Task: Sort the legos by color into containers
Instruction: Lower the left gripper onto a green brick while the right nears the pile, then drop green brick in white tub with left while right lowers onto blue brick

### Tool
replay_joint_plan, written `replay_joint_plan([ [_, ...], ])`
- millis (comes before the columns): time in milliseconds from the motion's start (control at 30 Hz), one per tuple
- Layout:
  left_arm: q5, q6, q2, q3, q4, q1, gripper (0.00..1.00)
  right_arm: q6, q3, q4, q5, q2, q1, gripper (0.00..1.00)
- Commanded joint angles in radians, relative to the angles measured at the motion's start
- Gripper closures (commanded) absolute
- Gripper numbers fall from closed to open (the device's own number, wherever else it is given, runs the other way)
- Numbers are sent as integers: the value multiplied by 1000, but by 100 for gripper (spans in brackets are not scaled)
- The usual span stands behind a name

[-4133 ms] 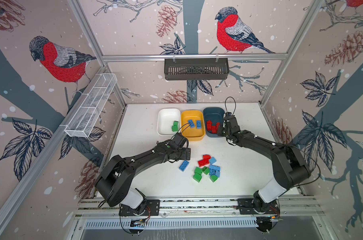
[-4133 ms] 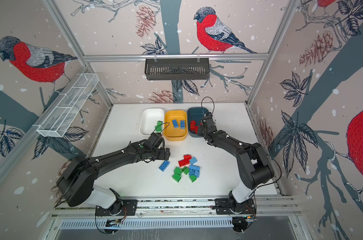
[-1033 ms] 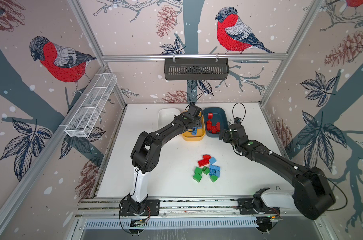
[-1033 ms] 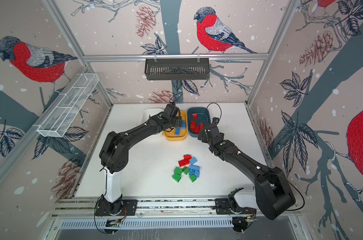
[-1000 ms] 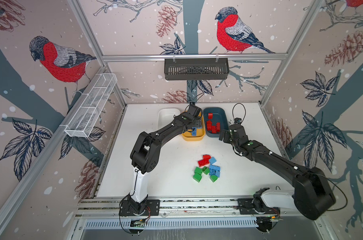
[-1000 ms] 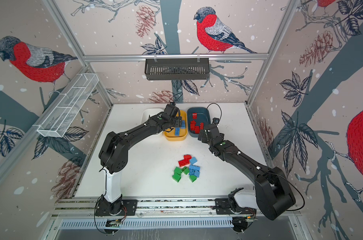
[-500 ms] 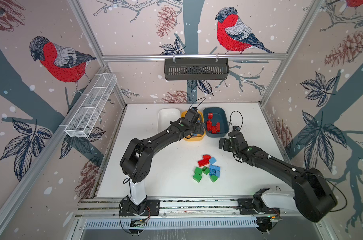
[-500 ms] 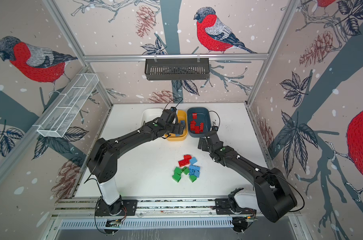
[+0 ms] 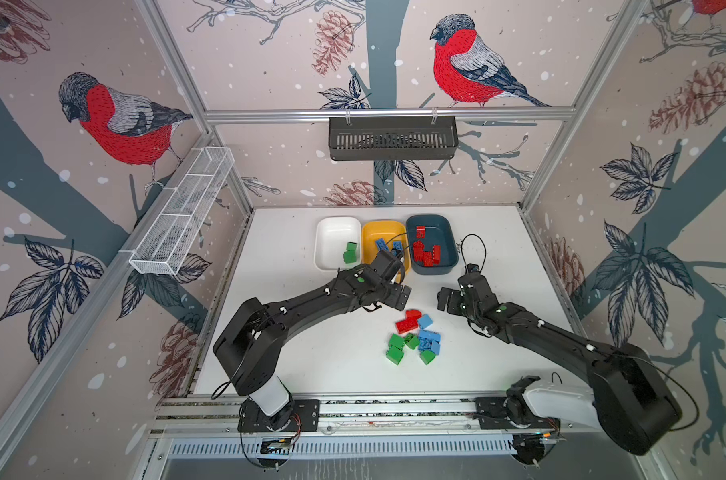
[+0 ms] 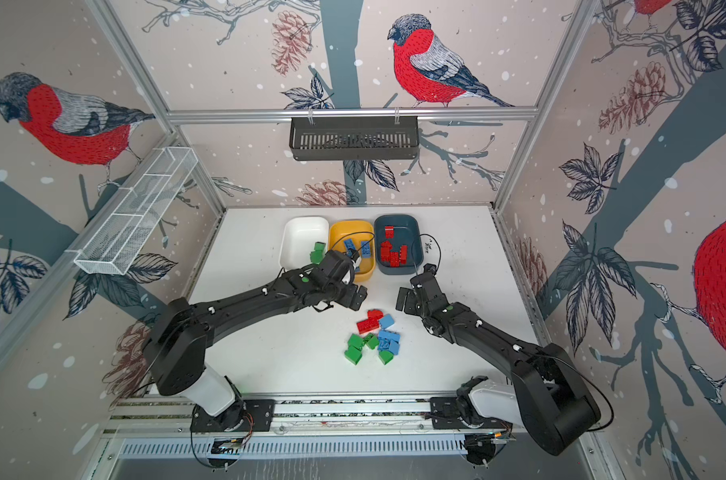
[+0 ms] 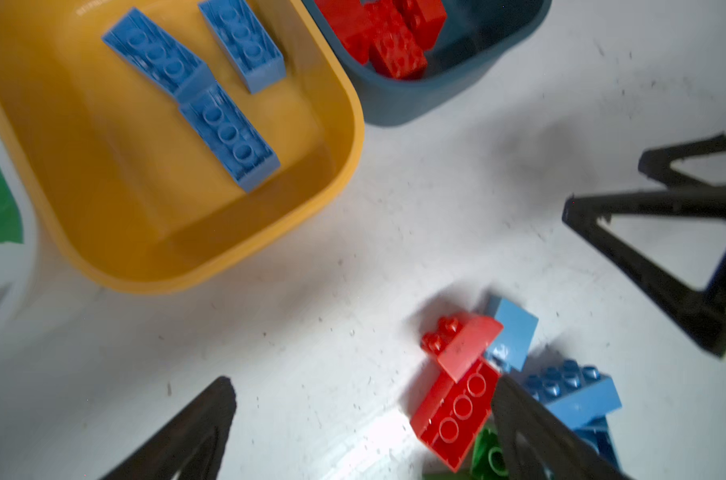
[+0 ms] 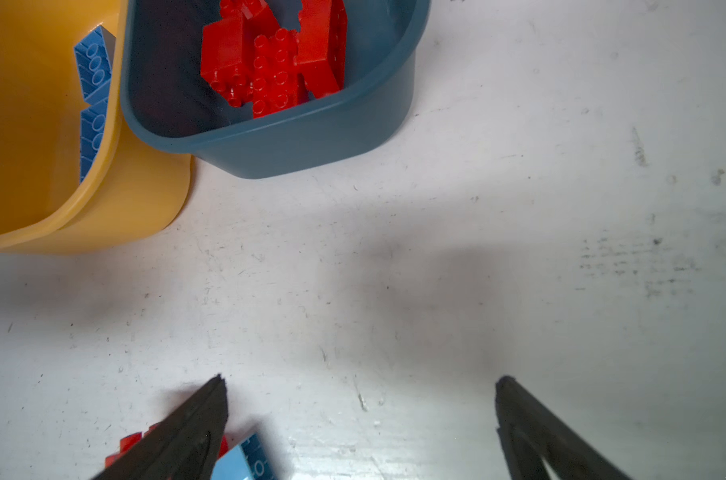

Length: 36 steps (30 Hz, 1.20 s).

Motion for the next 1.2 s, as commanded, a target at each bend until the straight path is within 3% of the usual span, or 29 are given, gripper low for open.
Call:
replay_joint_plan([
  [0,29,-51,-45,-55,-105,-48,3,32,-6,35,3,-4,0,0],
  [133,93,-107,-71,-120,-127,-123,3,32,-5,48,8,5,-2,0],
  [333,62,-103,-42,-166,-156,-235,3,31,-16,65,2,8,-3,0],
  [600,80,-104,18,-201,-90,-267,12,24,-24,73,-4,3,-3,0],
  [1167,10,-105,68,-209,-30,-267,56,13,-21,57,3,-1,-3,0],
])
